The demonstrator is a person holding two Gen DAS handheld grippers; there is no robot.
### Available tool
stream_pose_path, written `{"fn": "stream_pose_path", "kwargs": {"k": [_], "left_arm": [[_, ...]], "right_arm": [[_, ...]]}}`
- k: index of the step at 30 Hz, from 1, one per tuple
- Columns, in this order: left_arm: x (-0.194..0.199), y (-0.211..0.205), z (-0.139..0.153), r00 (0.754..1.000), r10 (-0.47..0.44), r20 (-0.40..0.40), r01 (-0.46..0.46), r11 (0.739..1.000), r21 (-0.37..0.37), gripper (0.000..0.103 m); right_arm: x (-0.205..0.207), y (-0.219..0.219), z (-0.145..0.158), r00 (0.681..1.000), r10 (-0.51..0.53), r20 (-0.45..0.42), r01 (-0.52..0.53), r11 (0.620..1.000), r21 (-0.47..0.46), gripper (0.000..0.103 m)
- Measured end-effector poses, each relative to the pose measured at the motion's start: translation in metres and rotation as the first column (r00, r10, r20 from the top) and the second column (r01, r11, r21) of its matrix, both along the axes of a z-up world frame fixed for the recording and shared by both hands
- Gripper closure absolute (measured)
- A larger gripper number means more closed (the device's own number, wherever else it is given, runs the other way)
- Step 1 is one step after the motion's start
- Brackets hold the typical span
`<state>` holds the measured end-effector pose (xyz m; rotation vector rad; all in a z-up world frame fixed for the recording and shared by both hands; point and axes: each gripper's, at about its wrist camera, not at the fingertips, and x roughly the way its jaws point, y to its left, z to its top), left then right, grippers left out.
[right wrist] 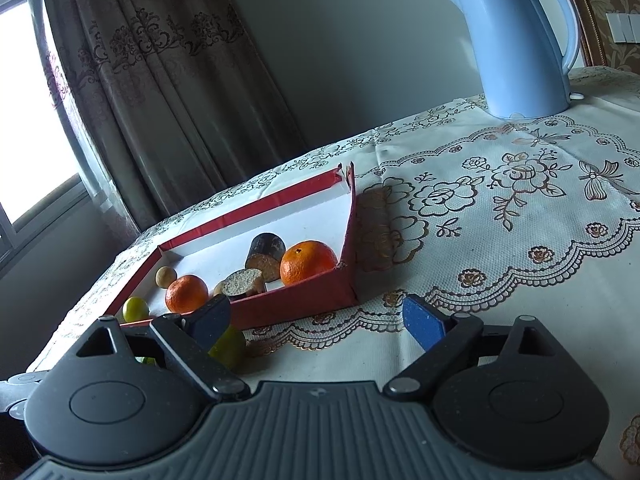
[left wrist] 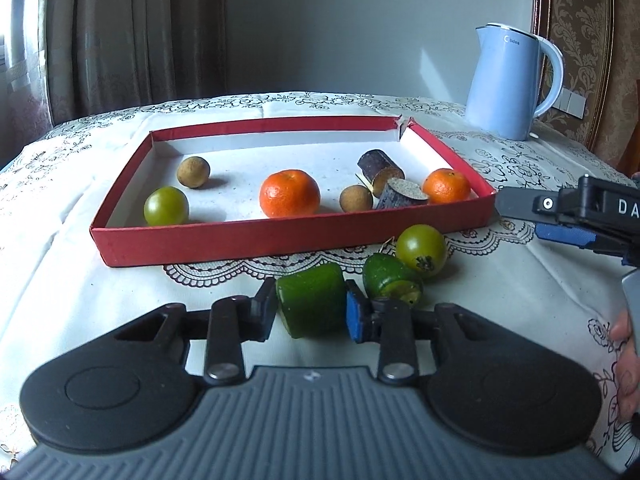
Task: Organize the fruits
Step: 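Carry the cucumber piece over the tray and lower it, then open the left gripper and withdraw it from the tray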
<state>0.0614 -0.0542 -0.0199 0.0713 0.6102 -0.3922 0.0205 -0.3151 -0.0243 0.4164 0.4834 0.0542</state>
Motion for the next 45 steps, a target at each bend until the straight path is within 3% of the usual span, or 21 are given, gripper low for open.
{"fn": "stream_pose_path", "kwargs": {"k": [7, 16, 23, 31, 32, 34, 36, 40, 42, 45], "left_arm": [[-0.008, 0.005, 0.022, 0.994, 0.026, 0.103, -0.028, 0.999, 0.019, 0.072], [0.033, 0.006, 0.059, 0.972, 0.122, 0.201, -0.134, 0.990, 0.044, 0.072], [0.069, 0.008, 0.053, 0.963, 0.208, 0.171, -0.220, 0.974, 0.058, 0.072], [0.087, 0.008, 0.037, 0.962, 0.234, 0.143, -0.247, 0.966, 0.075, 0.071], [0.088, 0.008, 0.036, 0.961, 0.240, 0.139, -0.252, 0.965, 0.076, 0.069], [0.088, 0.010, 0.036, 0.960, 0.243, 0.139, -0.254, 0.965, 0.065, 0.054], [0.084, 0.010, 0.038, 0.953, 0.257, 0.162, -0.269, 0.961, 0.063, 0.029], [0.076, 0.011, 0.044, 0.949, 0.258, 0.183, -0.273, 0.960, 0.062, 0.020], [0.070, 0.012, 0.047, 0.946, 0.263, 0.192, -0.279, 0.958, 0.065, 0.009], [0.055, 0.018, 0.051, 0.945, 0.264, 0.194, -0.278, 0.959, 0.052, 0.000]], "right_arm": [[0.000, 0.000, 0.000, 1.000, 0.001, 0.002, -0.001, 1.000, 0.001, 0.010], [0.000, -0.001, 0.000, 1.000, -0.002, 0.000, 0.002, 1.000, 0.005, 0.010], [0.000, -0.002, 0.000, 1.000, -0.005, 0.001, 0.005, 1.000, 0.009, 0.010], [0.001, -0.003, 0.000, 1.000, -0.004, 0.000, 0.004, 1.000, 0.019, 0.010], [0.001, -0.004, 0.000, 1.000, -0.003, 0.000, 0.003, 1.000, 0.021, 0.010], [0.002, -0.004, 0.000, 1.000, -0.004, -0.001, 0.004, 1.000, 0.026, 0.010], [0.002, -0.004, -0.001, 1.000, -0.005, -0.002, 0.005, 1.000, 0.028, 0.010], [0.001, -0.005, -0.001, 1.000, -0.005, 0.002, 0.005, 0.999, 0.033, 0.010], [0.001, -0.005, 0.000, 1.000, -0.004, 0.003, 0.004, 0.999, 0.034, 0.010], [0.001, -0.005, 0.000, 1.000, -0.004, 0.010, 0.004, 0.999, 0.035, 0.010]]}}
